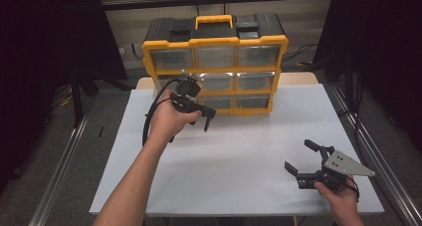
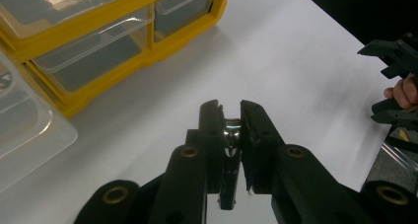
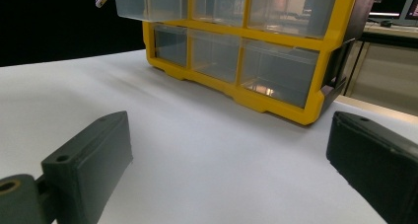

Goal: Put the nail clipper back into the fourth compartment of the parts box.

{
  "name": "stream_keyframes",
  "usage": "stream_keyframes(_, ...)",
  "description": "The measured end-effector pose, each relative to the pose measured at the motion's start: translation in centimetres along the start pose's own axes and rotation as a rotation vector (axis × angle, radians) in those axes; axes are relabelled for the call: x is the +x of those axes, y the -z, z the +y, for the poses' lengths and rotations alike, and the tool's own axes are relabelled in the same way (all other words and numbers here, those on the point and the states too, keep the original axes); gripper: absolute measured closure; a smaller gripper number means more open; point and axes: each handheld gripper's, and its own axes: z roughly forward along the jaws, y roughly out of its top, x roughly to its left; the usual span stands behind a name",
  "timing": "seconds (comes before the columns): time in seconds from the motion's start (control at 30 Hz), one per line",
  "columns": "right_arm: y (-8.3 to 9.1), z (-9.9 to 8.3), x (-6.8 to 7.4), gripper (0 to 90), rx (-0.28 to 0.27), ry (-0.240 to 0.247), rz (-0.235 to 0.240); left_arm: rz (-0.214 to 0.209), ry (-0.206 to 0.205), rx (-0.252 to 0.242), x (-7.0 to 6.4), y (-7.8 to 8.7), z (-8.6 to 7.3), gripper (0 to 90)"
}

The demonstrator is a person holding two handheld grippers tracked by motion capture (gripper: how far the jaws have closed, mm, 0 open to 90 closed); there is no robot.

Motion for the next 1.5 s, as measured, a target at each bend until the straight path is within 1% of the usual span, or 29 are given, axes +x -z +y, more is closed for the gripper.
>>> stream_keyframes(0.03, 0.0, 0.0, 0.0, 3.1, -0.001, 0.0, 0.0, -0.003, 0.036, -0.025, -0.2, -0.1, 0.0, 80.4)
stream_keyframes(0.07, 0.0, 0.0, 0.0, 3.1, 0.0, -0.001, 0.0, 0.004, 0.05, -0.037, -0.3, -0.2, 0.1, 80.4)
stream_keyframes(0.1, 0.0, 0.0, 0.0, 3.1, -0.001, -0.001, 0.0, 0.004, 0.007, -0.003, 0.1, 0.1, 0.2, 80.5)
stream_keyframes(0.23, 0.0, 0.0, 0.0, 3.0, 0.0, -0.004, 0.0, 0.009, 0.006, -0.001, 0.1, 0.4, 0.5, 80.4)
stream_keyframes(0.27, 0.0, 0.0, 0.0, 3.0, 0.001, -0.005, -0.001, 0.006, -0.006, 0.015, 0.2, 0.6, 0.6, 80.4)
stream_keyframes(0.33, 0.0, 0.0, 0.0, 3.0, 0.0, -0.005, -0.002, 0.009, 0.006, -0.003, 0.2, 0.6, 0.8, 80.4)
stream_keyframes(0.37, 0.0, 0.0, 0.0, 3.0, 0.0, -0.006, -0.001, 0.014, 0.008, 0.001, 0.1, 0.7, 0.9, 80.4)
stream_keyframes(0.4, 0.0, 0.0, 0.0, 3.0, 0.001, -0.006, -0.002, 0.012, 0.006, -0.004, 0.2, 0.7, 0.9, 80.5)
stream_keyframes(0.43, 0.0, 0.0, 0.0, 3.0, 0.0, -0.005, -0.002, 0.012, -0.01, 0.008, 0.3, 0.9, 1.0, 80.4)
stream_keyframes(0.47, 0.0, 0.0, 0.0, 3.0, 0.0, -0.008, -0.001, 0.012, -0.01, 0.006, 0.2, 0.9, 1.1, 80.4)
stream_keyframes(0.5, 0.0, 0.0, 0.0, 3.0, -0.001, -0.009, -0.001, 0.016, 0.006, -0.005, 0.1, 0.9, 1.2, 80.4)
stream_keyframes(0.6, 0.0, 0.0, 0.0, 2.9, 0.0, -0.013, -0.002, 0.017, 0.002, 0.001, 0.1, 1.1, 1.4, 80.4)
stream_keyframes(0.63, 0.0, 0.0, 0.0, 2.8, 0.0, -0.01, -0.005, 0.017, -0.002, -0.003, 0.1, 1.2, 1.5, 80.4)
stream_keyframes(0.67, 0.0, 0.0, 0.0, 2.6, 0.002, -0.012, -0.01, 0.015, -0.011, 0.004, 0.2, 1.2, 1.6, 80.4)
stream_keyframes(0.7, 0.0, 0.0, 0.0, 2.6, 0.001, -0.015, -0.009, 0.018, 0.001, -0.001, 0.1, 1.2, 1.7, 80.5)
stream_keyframes(0.8, 0.0, -0.1, 0.0, 2.6, 0.001, -0.015, -0.008, 0.02, 0.004, 0.0, 0.2, 1.4, 1.8, 80.4)
stream_keyframes(0.83, 0.0, -0.1, 0.0, 2.6, 0.001, -0.015, -0.008, 0.02, -0.012, 0.007, 0.3, 1.5, 1.9, 80.4)
stream_keyframes(0.93, 0.0, -0.1, -0.1, 2.6, -0.004, -0.013, -0.007, 0.021, 0.008, -0.004, 0.3, 1.6, 2.1, 80.4)
stream_keyframes(1.0, 0.0, -0.1, -0.1, 2.6, -0.003, -0.012, -0.008, 0.023, 0.008, -0.01, 0.3, 1.7, 2.3, 80.4)
stream_keyframes(1.07, 0.0, -0.1, -0.1, 2.6, -0.003, -0.012, -0.006, 0.023, -0.003, 0.002, 0.4, 1.9, 2.4, 80.4)
stream_keyframes(1.1, 0.0, -0.1, -0.1, 2.6, -0.003, -0.012, -0.006, 0.025, 0.016, -0.013, 0.3, 1.8, 2.5, 80.4)
stream_keyframes(1.13, 0.0, -0.1, 0.0, 2.6, -0.002, -0.013, -0.007, 0.023, 0.01, -0.008, 0.4, 1.9, 2.6, 80.4)
stream_keyframes(1.23, 0.0, -0.1, -0.1, 2.5, -0.001, -0.012, -0.008, 0.028, 0.013, -0.005, 0.4, 2.2, 2.8, 80.5)
stream_keyframes(1.27, 0.0, -0.1, -0.1, 2.6, -0.003, -0.013, -0.007, 0.026, 0.005, -0.001, 0.4, 2.3, 2.9, 80.4)
stream_keyframes(1.3, 0.0, -0.1, -0.1, 2.6, -0.001, -0.012, -0.008, 0.03, 0.006, -0.002, 0.4, 2.3, 3.0, 80.4)
stream_keyframes(1.33, 0.0, -0.1, -0.1, 2.6, -0.003, -0.012, -0.007, 0.032, 0.016, -0.009, 0.4, 2.4, 3.1, 80.4)
stream_keyframes(1.4, 0.0, -0.1, -0.1, 2.6, -0.003, -0.011, -0.006, 0.033, 0.02, -0.006, 0.4, 2.6, 3.2, 80.5)
stream_keyframes(1.5, 0.0, -0.1, -0.1, 2.6, -0.002, -0.012, -0.007, 0.029, 0.025, -0.01, 0.6, 2.8, 3.4, 80.4)
